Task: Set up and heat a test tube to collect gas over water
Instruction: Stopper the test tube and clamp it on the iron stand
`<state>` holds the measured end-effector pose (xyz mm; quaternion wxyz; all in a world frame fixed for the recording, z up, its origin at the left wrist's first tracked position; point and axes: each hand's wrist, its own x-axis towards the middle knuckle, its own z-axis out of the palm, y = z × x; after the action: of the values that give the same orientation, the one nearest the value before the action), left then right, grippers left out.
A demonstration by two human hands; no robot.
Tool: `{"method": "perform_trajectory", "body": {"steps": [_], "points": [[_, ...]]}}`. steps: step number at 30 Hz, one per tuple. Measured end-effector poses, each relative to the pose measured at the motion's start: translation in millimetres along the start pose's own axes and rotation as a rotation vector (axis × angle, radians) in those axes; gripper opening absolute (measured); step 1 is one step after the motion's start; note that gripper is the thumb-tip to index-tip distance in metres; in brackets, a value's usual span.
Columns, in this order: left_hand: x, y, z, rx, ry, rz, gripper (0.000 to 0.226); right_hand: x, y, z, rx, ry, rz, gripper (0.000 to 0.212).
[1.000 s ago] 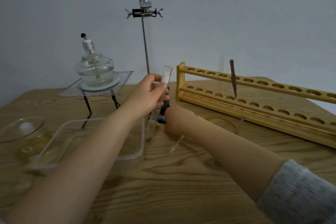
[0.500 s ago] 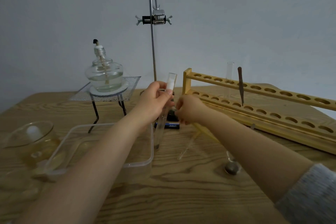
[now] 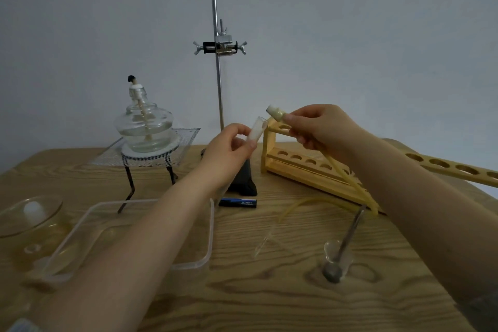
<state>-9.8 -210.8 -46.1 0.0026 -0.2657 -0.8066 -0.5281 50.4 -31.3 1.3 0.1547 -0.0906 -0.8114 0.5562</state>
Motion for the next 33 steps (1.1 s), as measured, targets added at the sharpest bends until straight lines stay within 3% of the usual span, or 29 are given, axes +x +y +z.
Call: {"method": "perform_trajectory", "body": {"steps": [7, 16, 24, 33], "points": [[7.1, 1.2, -1.9, 0.169, 0.005, 0.073, 0.017, 0.1, -2.0, -8.0, -0.211, -0.029, -0.075, 0.016], [3.7, -8.5, -6.5, 0.341, -0.090, 0.150, 0.024, 4.9, 0.9, -8.7, -0.501, -0.186, -0.144, 0.007], [-1.9, -16.4, -8.7, 0.375, -0.138, 0.187, 0.028, 3.7, 11.3, -5.2, -0.463, -0.307, -0.121, 0.010], [-4.5, -20.8, 3.1, 0.337, -0.093, 0.213, 0.027, -0.1, 15.6, -9.3, -0.404, -0.298, -0.029, 0.014]]}}
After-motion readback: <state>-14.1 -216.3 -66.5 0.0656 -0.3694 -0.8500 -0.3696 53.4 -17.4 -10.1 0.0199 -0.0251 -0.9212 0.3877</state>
